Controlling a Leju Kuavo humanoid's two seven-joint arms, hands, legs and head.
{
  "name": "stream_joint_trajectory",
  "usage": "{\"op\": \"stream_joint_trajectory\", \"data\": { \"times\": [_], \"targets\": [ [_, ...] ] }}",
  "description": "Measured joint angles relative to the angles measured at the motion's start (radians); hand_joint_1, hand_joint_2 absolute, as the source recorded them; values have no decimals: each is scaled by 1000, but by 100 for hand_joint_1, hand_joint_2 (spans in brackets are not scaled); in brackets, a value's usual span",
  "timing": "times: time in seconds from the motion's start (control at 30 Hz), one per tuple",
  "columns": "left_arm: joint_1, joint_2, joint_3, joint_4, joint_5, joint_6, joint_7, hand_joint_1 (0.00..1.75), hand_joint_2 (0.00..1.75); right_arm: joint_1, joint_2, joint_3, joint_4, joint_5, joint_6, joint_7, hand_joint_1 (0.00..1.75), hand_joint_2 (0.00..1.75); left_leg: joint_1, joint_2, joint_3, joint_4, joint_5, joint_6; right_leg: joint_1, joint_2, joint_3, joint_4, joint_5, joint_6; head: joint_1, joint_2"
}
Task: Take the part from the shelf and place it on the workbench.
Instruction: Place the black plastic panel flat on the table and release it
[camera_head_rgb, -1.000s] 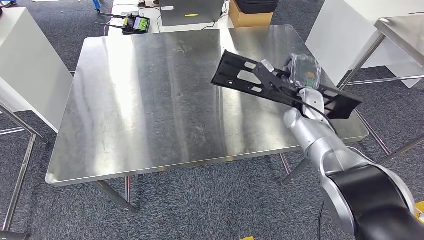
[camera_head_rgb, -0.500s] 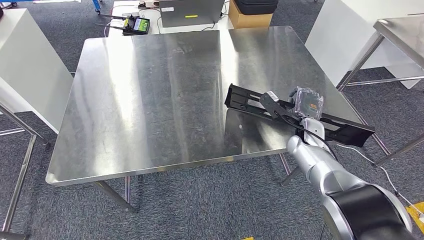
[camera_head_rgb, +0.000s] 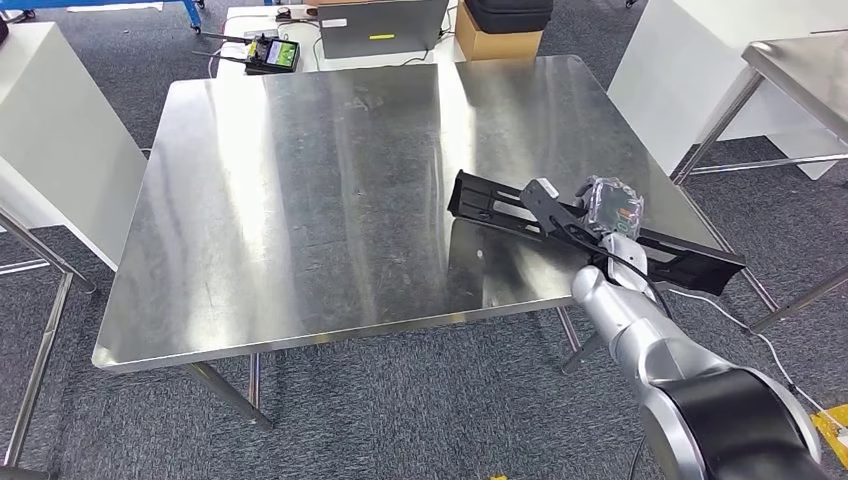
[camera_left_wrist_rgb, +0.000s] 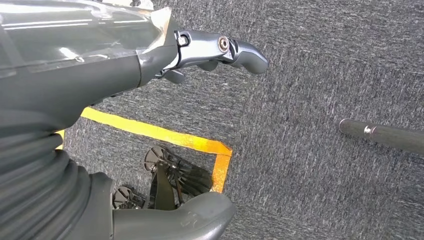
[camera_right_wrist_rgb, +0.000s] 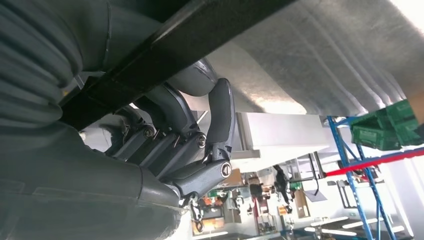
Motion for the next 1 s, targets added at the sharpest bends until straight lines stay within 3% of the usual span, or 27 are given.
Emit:
{"op": "stream_joint_trajectory", "data": {
  "times": [0.17, 0.37, 0.7, 1.0],
  "targets": [
    [2, 0, 15, 0, -1, -1, 0, 0, 175, -22, -2, -6, 0, 150, -49, 111, 175, 175, 0, -1, 0, 0, 1, 0, 0, 0, 0, 0, 0, 1, 0, 0],
    [6, 0, 24, 0, -21, 8, 6, 0, 175, -99, -34, -10, 0, 310, -95, 185, 175, 175, -3, -2, -5, 1, 2, 1, 0, 0, 6, 3, 2, 2, 0, 0],
    [2, 0, 29, 0, -43, 12, 8, 0, 175, -222, -73, -8, -19, 531, -124, 240, 175, 175, -3, -1, -5, 0, 2, 1, 0, 0, 4, 3, 1, 2, 0, 0],
    [-5, 0, 31, 0, -57, 20, 11, 0, 175, -192, -46, 0, -1, 599, -99, 260, 175, 175, -2, -1, -6, 0, 2, 1, 0, 0, 4, 3, 1, 2, 0, 0]
  ]
}}
